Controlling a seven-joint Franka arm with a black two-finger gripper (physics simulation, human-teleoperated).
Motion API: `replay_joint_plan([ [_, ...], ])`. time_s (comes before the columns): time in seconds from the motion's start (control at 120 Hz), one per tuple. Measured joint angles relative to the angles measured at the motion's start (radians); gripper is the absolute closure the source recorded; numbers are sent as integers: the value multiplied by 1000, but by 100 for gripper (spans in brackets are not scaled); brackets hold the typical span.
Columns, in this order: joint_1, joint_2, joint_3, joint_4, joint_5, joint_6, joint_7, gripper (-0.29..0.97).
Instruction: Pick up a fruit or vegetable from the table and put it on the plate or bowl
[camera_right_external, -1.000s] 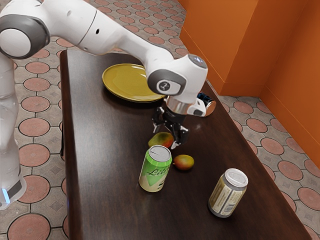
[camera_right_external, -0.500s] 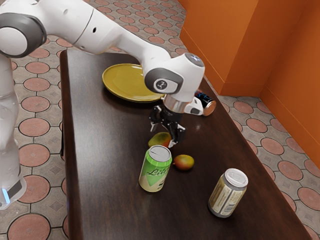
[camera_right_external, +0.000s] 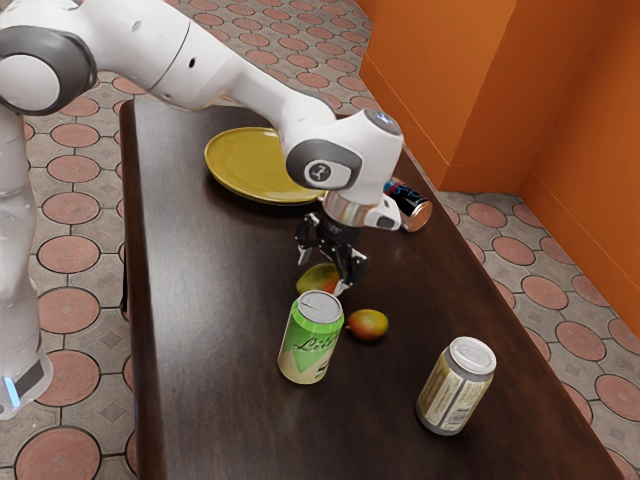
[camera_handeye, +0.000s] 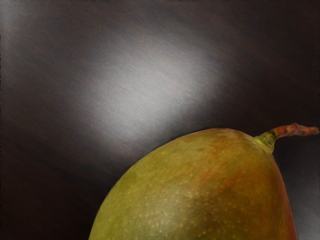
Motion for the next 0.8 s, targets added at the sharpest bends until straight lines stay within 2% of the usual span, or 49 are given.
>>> replay_joint_plan([
  [0.8,7,12,0,-6,-13,48,-2,5],
])
